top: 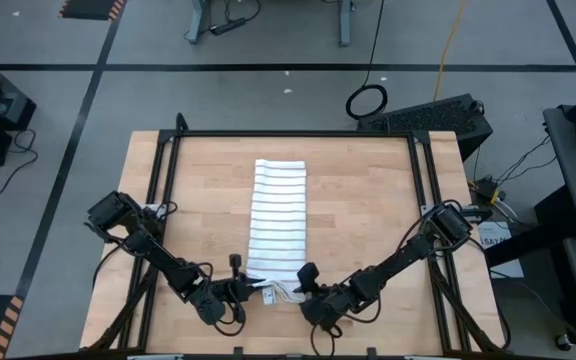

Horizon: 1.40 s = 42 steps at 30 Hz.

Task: Roll towel
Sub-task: Roll the white towel

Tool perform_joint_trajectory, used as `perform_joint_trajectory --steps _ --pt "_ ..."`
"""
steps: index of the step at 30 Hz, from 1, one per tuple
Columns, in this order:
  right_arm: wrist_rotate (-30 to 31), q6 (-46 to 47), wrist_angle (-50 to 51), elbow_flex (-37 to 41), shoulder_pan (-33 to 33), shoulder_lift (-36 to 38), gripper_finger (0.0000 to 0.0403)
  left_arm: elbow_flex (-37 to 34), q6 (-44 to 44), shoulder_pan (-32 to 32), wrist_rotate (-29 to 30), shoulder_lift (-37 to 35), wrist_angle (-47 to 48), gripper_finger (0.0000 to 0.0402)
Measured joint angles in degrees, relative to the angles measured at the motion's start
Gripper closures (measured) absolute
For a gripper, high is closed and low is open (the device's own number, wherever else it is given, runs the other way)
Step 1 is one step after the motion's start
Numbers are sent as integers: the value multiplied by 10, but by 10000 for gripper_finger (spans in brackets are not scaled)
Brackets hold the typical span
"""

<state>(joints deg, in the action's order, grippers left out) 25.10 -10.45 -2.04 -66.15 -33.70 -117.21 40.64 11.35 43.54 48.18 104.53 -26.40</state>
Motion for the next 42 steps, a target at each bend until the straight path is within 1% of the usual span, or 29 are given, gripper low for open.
perform_joint_trajectory --steps 9,12,14,17,23,24,28,32,36,42 --pt "0 16 -6 -1 9 -8 212 0 4 1 -7 0 4 379" --pt "-1 19 -6 -1 11 -8 222 0 4 1 -8 0 4 379" --pt "-1 18 -8 -1 11 -8 238 0 4 1 -8 0 4 379" --pt "-4 22 -7 -1 12 -8 277 0 4 1 -8 0 4 379" --pt "0 66 -6 -1 15 -9 383 0 4 2 -18 0 0 379" --pt "0 70 -3 -1 15 -6 391 0 4 4 -24 0 -1 379" --pt "-4 109 9 0 10 17 388 0 3 19 -38 -3 -11 379" --pt "-55 155 24 0 10 48 398 0 4 31 -46 -13 -23 379" --pt "-96 203 45 0 16 83 397 0 5 40 -60 -26 -30 379" --pt "-190 271 49 0 32 98 399 0 67 40 -104 -38 -10 379"
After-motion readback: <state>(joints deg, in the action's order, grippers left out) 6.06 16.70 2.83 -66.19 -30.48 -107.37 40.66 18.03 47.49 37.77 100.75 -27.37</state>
